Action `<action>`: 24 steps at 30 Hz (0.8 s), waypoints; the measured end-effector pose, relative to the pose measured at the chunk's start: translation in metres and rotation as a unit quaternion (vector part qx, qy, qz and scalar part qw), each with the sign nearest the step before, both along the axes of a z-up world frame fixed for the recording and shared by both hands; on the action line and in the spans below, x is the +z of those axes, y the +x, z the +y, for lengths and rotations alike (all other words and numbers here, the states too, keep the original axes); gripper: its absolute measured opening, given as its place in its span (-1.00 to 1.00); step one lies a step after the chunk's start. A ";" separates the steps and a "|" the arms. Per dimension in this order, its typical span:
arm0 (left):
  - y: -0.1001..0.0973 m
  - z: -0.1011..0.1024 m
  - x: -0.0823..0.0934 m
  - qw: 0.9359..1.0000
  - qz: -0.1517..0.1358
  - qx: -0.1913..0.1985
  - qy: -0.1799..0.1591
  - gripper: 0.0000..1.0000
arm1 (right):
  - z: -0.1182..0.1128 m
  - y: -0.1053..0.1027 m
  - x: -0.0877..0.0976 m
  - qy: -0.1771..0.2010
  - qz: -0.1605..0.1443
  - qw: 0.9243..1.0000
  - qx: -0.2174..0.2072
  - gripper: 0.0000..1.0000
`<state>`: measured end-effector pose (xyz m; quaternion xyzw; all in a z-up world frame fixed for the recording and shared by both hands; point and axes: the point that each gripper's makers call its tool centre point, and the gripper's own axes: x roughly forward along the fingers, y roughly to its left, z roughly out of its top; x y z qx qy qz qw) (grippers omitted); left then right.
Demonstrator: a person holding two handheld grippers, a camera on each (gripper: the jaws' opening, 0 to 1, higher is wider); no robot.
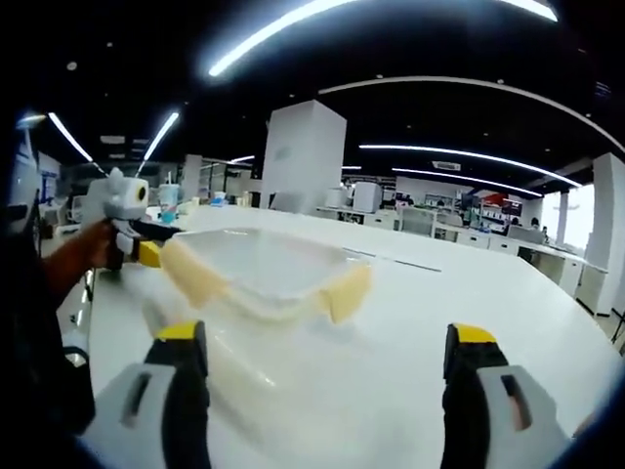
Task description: Snap each plastic latch of the storage box into its locked position after aligning the lid with the box until every specified latch is closed and the lid sits flush.
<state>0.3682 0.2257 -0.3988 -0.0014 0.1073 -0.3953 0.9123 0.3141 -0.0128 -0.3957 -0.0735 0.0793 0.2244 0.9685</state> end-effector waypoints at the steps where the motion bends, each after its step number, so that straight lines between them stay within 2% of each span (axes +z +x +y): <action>1: 0.000 0.000 -0.001 1.000 0.002 -0.001 -0.001 1.00 | 0.001 0.001 -0.001 -0.001 0.001 1.000 0.002 1.00; 7: -0.005 -0.009 -0.001 1.000 -0.002 -0.021 0.004 1.00 | 0.003 0.004 -0.005 -0.010 0.007 1.000 0.009 1.00; 8: -0.009 -0.012 -0.001 0.999 -0.013 -0.035 0.015 1.00 | 0.002 0.004 -0.005 -0.011 0.008 1.000 0.009 1.00; 10: -0.009 -0.013 0.001 0.999 -0.020 -0.031 0.016 1.00 | 0.001 0.004 -0.006 -0.013 0.009 1.000 0.009 0.99; 14: -0.008 -0.016 0.002 0.999 -0.006 -0.037 0.002 1.00 | 0.000 0.004 -0.006 -0.021 0.006 1.000 0.010 0.97; 17: -0.011 -0.019 -0.002 0.999 0.017 -0.040 -0.003 0.97 | 0.002 0.004 -0.006 -0.023 0.006 1.000 0.014 0.95; 21: -0.012 -0.022 -0.004 0.999 0.019 -0.049 0.001 0.98 | 0.004 0.005 -0.012 -0.037 0.011 0.999 0.023 0.89; 24: -0.010 -0.024 -0.005 0.999 0.015 -0.049 0.006 0.92 | 0.006 0.006 -0.012 -0.031 0.013 0.999 0.028 0.82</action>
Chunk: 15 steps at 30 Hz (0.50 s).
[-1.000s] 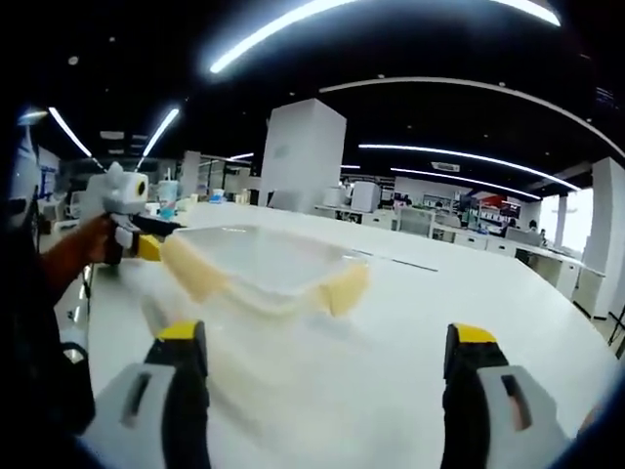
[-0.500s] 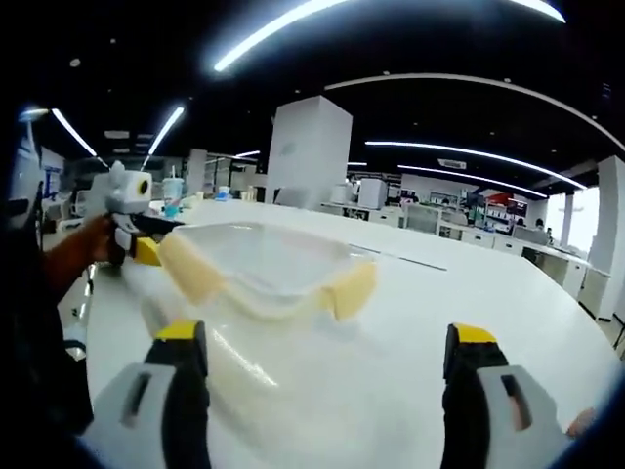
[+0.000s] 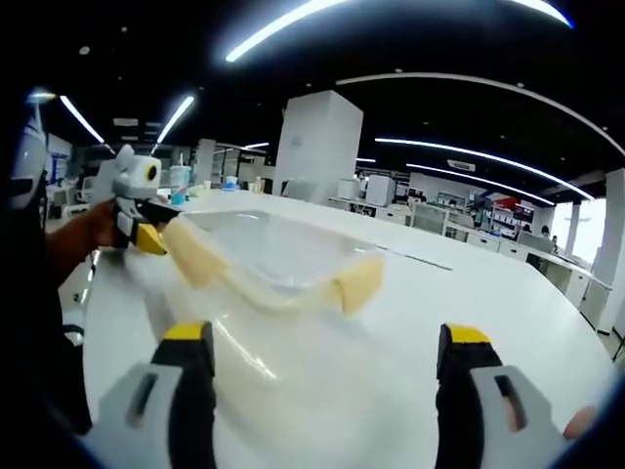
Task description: Snap each plastic latch of the storage box into its locked position after aligning the lid with the box until every specified latch is closed and the lid sits flush.
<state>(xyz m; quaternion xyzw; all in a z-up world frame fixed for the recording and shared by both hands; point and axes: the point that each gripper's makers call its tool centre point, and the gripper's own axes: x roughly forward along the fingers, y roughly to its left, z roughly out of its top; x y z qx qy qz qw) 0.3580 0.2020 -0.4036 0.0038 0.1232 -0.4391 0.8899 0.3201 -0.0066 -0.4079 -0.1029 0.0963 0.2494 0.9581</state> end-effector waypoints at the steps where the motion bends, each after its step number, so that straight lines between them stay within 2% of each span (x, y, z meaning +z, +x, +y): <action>1: 0.000 0.000 0.000 1.000 -0.001 -0.001 0.000 0.91 | 0.000 0.000 0.000 0.001 0.000 1.000 0.000 0.80; 3: 0.002 0.000 0.002 1.000 -0.006 -0.002 0.001 0.84 | 0.001 0.001 0.003 0.002 -0.005 1.000 0.000 0.79; 7: 0.004 -0.003 0.002 1.000 -0.012 -0.006 0.007 0.86 | 0.001 0.002 0.007 0.001 -0.010 1.000 0.004 0.75; 11: 0.001 -0.009 0.004 1.000 -0.022 -0.015 0.008 0.76 | 0.003 0.004 0.006 -0.002 -0.016 1.000 0.010 0.73; 12: 0.001 -0.010 0.005 0.999 -0.028 -0.014 0.010 0.72 | 0.003 0.003 0.006 -0.002 -0.017 1.000 0.011 0.71; 13: 0.001 -0.011 0.008 0.998 -0.057 -0.019 0.020 0.71 | 0.005 0.003 0.005 -0.007 -0.021 1.000 0.016 0.70; 15: -0.003 -0.016 0.011 0.997 -0.071 -0.024 0.026 0.70 | 0.007 0.002 0.006 -0.014 -0.026 0.999 0.021 0.67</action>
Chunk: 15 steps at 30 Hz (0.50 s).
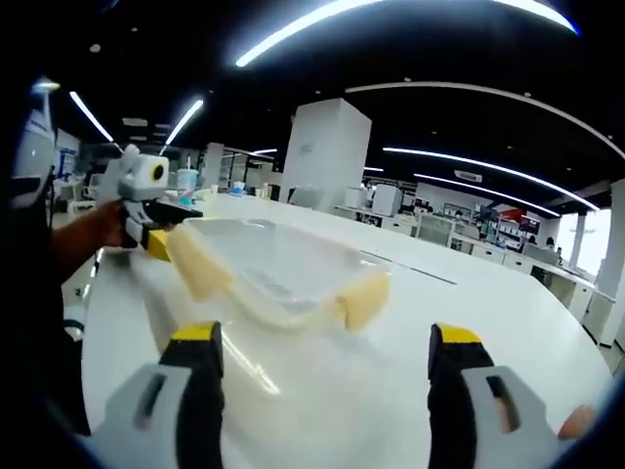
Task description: Snap each plastic latch of the storage box into its locked position after aligning the lid with the box until every specified latch is closed and the lid sits flush.
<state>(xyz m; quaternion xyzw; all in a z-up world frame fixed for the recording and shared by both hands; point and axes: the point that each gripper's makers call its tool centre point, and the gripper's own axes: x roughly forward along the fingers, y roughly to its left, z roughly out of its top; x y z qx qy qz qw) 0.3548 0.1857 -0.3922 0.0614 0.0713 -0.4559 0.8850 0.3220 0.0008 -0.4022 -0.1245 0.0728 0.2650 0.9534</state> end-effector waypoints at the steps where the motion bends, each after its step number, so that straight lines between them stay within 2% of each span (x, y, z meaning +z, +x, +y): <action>1: -0.001 -0.002 0.000 1.000 0.001 -0.001 0.002 0.68 | 0.001 0.000 0.000 -0.003 -0.001 1.000 0.002 0.65; 3: 0.000 -0.004 -0.001 1.000 0.005 -0.005 0.006 0.61 | 0.002 -0.001 -0.001 -0.008 0.000 1.000 0.007 0.62; 8: 0.000 -0.004 0.001 1.000 0.001 -0.011 0.010 0.62 | 0.004 -0.001 -0.001 -0.011 0.001 1.000 0.009 0.62; 15: -0.005 -0.007 0.003 0.999 -0.024 -0.028 0.022 0.50 | 0.009 -0.002 0.000 -0.023 -0.004 0.999 0.024 0.55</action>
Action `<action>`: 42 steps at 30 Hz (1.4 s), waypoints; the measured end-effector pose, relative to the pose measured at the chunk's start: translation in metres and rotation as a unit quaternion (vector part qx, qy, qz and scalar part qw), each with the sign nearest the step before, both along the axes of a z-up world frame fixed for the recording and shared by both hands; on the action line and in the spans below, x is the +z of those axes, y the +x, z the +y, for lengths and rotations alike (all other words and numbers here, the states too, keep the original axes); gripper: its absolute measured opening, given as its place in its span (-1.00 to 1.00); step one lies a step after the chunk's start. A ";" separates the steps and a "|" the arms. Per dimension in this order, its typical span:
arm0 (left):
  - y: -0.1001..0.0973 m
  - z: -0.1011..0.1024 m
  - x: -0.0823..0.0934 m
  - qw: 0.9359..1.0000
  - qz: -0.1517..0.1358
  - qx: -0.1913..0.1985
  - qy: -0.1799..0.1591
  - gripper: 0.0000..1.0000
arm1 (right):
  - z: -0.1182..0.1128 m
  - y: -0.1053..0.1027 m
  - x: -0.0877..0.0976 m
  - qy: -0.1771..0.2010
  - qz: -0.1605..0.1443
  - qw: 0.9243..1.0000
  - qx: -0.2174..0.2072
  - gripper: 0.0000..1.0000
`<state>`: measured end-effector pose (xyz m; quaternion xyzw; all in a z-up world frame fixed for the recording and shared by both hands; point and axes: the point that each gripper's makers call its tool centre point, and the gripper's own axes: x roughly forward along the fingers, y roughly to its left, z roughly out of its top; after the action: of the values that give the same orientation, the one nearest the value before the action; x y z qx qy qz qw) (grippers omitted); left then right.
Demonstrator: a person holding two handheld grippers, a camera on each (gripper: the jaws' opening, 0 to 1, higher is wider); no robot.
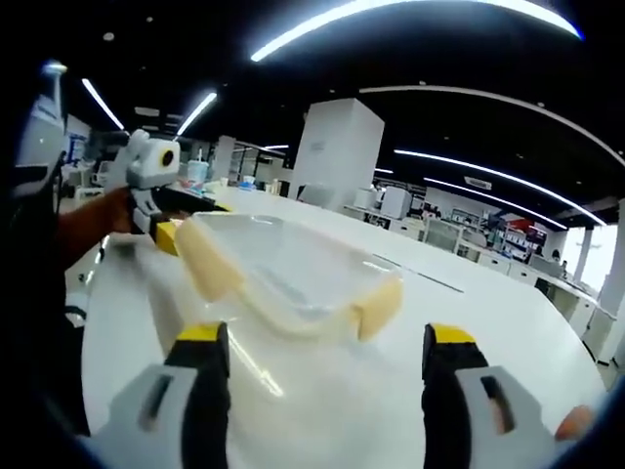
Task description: Snap each plastic latch of the storage box into its locked position after aligning the lid with the box until every specified latch is closed and the lid sits flush.
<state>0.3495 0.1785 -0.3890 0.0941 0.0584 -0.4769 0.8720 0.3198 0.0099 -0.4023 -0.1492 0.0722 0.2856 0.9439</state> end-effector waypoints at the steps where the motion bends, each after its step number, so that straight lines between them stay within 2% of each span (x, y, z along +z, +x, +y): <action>1: 0.000 0.000 0.000 1.000 -0.004 -0.001 0.001 0.51 | 0.001 0.000 0.001 -0.004 -0.004 1.000 0.002 0.55; 10: 0.000 -0.007 0.000 0.999 -0.028 -0.022 0.018 0.49 | 0.006 0.003 -0.001 -0.005 -0.007 1.000 0.022 0.54; 20: 0.001 -0.009 -0.003 0.999 -0.014 -0.031 0.007 0.50 | 0.007 0.005 -0.003 0.009 0.000 1.000 0.029 0.54; 27: 0.004 -0.009 -0.003 0.999 -0.014 -0.032 -0.001 0.56 | 0.010 0.006 -0.004 0.020 0.010 0.999 0.033 0.52; 31: 0.004 -0.010 -0.004 0.999 0.003 -0.036 -0.012 0.53 | 0.011 0.006 -0.004 0.020 0.011 0.999 0.035 0.48; 42: 0.009 -0.014 -0.006 0.999 0.008 -0.028 -0.013 0.67 | 0.015 0.005 -0.004 0.017 0.010 0.999 0.044 0.46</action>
<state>0.3587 0.1642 -0.3947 0.0807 0.0561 -0.5029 0.8587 0.3245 0.0249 -0.4059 -0.1332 0.0701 0.3296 0.9321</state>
